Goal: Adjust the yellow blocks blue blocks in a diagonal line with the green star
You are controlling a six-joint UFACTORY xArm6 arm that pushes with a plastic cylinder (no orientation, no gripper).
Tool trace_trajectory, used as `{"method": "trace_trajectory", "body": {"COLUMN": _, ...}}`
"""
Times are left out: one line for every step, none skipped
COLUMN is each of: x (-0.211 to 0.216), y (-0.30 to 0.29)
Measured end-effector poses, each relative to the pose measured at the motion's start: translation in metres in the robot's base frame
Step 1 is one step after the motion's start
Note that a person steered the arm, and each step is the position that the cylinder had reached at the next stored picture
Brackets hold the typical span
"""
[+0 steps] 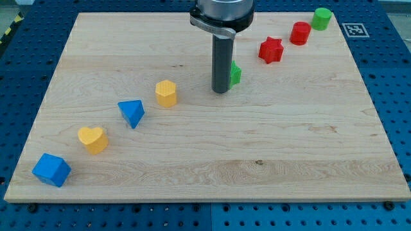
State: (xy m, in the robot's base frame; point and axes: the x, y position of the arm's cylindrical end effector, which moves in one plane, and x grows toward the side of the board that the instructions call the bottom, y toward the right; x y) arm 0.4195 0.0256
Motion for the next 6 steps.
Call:
{"method": "trace_trajectory", "body": {"x": -0.003, "y": -0.007}}
{"method": "trace_trajectory", "body": {"x": -0.003, "y": -0.034}}
{"method": "trace_trajectory", "body": {"x": -0.017, "y": -0.048}}
{"method": "trace_trajectory", "body": {"x": -0.03, "y": -0.08}}
{"method": "trace_trajectory", "body": {"x": -0.025, "y": -0.141}}
{"method": "trace_trajectory", "body": {"x": 0.009, "y": -0.191}}
